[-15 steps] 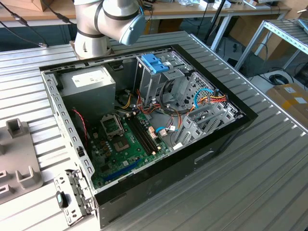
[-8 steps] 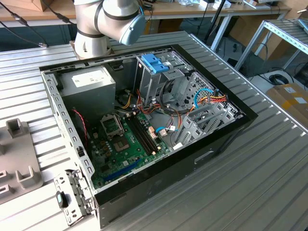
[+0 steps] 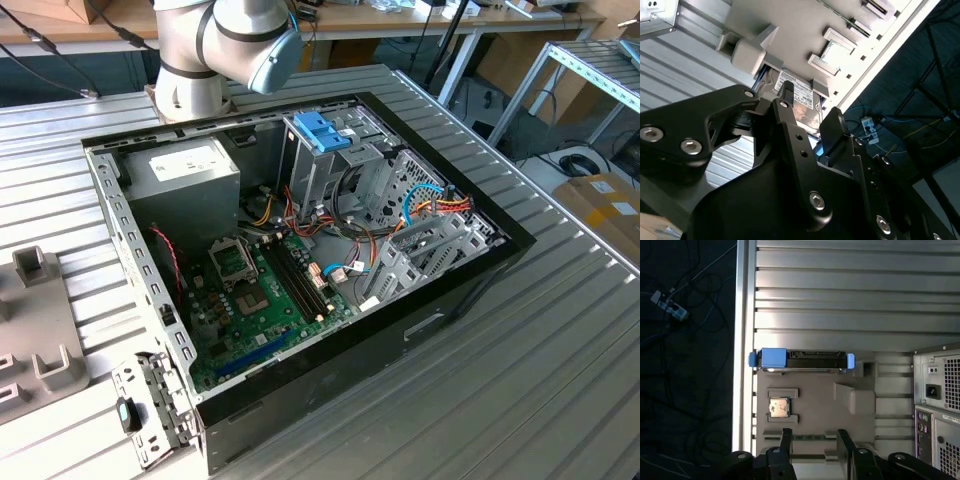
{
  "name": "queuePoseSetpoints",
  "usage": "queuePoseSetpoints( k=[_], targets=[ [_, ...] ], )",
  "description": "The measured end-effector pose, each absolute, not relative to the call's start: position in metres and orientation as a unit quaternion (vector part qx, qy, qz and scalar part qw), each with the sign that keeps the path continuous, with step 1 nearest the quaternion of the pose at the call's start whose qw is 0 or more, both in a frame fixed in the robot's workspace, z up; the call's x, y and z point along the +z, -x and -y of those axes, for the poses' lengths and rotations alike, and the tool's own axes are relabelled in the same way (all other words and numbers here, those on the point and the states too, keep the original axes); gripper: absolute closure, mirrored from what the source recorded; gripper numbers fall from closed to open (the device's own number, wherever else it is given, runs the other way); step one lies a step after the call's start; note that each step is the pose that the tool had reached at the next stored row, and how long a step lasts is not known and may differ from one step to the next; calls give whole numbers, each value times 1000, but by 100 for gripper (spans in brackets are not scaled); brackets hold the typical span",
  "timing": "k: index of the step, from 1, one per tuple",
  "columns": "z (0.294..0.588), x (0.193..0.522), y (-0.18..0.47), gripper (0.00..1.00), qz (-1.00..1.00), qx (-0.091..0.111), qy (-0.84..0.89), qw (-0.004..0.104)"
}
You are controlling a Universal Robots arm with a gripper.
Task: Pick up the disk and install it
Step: 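Pick up the disk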
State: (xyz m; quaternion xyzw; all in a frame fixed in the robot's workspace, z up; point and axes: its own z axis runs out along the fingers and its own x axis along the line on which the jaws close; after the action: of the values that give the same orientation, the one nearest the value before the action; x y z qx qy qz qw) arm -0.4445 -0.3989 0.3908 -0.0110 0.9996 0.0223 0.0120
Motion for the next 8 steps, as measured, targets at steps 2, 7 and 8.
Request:
queuePoseSetpoints(
  k=[2,7,8],
  targets=[
    [399,391,444,52,-999,22,20,12],
    [399,391,444,52,-999,23,42,11],
    [399,391,444,52,-999,23,46,11]
  ],
)
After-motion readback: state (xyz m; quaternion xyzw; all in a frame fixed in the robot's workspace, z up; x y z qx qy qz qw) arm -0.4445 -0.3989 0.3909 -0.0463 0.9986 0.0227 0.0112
